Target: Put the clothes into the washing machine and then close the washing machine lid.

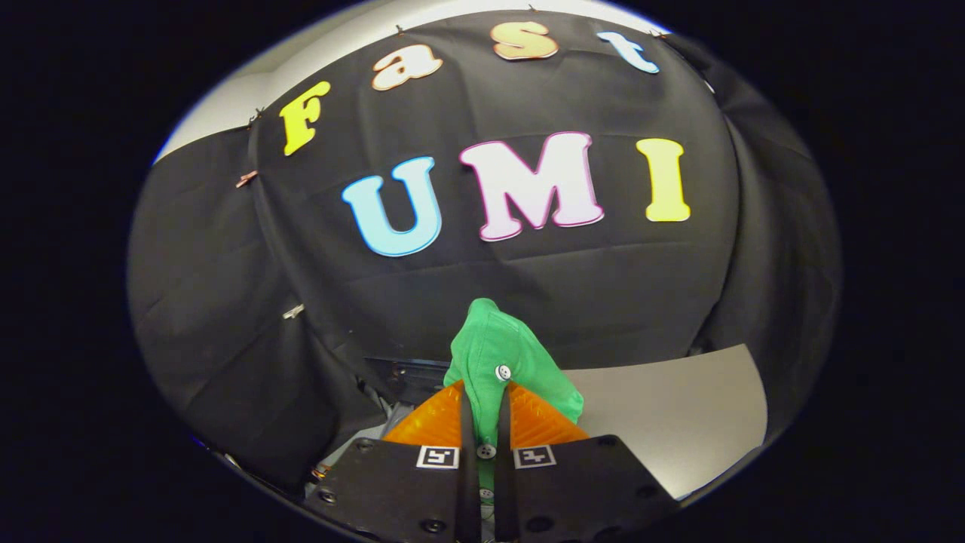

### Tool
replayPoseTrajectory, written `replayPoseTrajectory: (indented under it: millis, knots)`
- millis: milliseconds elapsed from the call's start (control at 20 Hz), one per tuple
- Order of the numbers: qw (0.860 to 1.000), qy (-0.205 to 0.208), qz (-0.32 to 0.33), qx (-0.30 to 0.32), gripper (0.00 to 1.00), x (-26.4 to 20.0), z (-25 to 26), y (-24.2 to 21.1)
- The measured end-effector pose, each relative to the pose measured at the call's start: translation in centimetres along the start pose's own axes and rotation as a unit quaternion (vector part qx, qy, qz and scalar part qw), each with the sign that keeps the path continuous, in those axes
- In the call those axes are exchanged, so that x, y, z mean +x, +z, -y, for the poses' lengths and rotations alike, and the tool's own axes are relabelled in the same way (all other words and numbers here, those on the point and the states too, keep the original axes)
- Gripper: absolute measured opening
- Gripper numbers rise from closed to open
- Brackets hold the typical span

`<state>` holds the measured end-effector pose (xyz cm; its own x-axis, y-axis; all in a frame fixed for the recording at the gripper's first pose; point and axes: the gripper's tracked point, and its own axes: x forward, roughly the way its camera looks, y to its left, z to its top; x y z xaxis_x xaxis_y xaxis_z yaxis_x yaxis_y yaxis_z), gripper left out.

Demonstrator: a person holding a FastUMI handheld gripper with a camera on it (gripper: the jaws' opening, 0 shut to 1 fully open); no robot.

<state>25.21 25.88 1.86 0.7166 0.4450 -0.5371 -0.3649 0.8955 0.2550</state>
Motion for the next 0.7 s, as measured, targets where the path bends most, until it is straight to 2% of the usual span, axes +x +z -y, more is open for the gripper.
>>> replayPoseTrajectory:
  millis: [300, 500, 700]
  knots:
    - [0.998, 0.050, -0.025, 0.001, 0.12, 3.3, -8.9, -3.2]
    - [0.997, 0.061, -0.043, 0.001, 0.12, 7.0, -13.0, -6.6]
    - [0.995, 0.064, -0.072, 0.004, 0.12, 11.7, -14.8, -11.8]
